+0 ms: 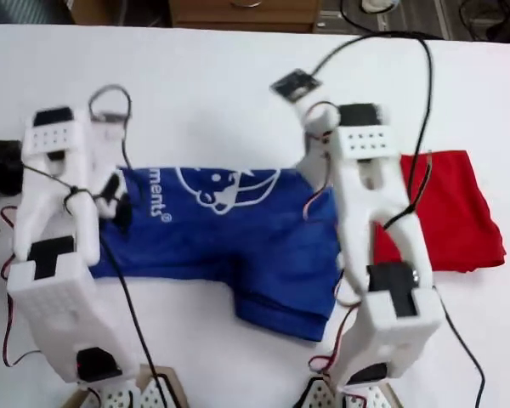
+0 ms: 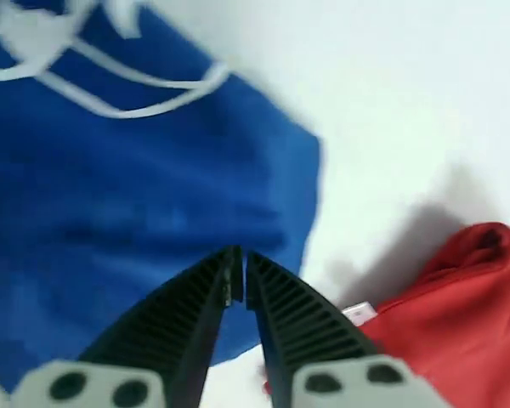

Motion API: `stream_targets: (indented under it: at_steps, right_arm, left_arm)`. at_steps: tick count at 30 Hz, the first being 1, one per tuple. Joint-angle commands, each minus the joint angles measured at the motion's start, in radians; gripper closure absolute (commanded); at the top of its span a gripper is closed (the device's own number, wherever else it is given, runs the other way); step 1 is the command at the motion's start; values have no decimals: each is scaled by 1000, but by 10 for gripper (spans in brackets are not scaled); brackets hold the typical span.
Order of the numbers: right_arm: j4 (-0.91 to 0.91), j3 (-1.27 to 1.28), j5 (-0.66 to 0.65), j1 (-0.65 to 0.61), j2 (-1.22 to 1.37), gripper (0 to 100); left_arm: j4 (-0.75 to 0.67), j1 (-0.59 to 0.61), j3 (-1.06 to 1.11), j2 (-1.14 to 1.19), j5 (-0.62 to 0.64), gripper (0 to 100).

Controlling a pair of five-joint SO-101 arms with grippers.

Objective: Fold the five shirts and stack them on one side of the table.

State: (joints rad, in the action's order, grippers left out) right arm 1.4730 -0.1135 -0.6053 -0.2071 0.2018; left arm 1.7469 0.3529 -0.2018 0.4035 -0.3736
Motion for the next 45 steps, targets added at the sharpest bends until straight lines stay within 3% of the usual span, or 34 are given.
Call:
stream_targets:
  at_steps: [1, 8, 14, 21, 37, 43, 45]
  right_arm:
    - [74, 49, -8, -102, -133, 974]
    - [-27, 342, 32, -251, -268, 971]
    - [-119, 491, 28, -377, -308, 863]
    - [-176, 511, 32, -521, -306, 861]
    - [-289, 508, 34, -530, -87, 862]
    - [-291, 508, 28, -530, -82, 976]
    - [-291, 508, 28, -530, -82, 974]
  left_arm:
    - [21, -12, -143, -3, 21, 820]
    - [-147, -51, -147, 158, 118, 820]
    - [-150, -23, -268, 319, 132, 820]
    - [-121, 2, -371, 397, 160, 820]
    - [-63, 68, -481, 427, 155, 820]
    - [-49, 54, -479, 427, 155, 820]
    - [-49, 52, -479, 427, 155, 820]
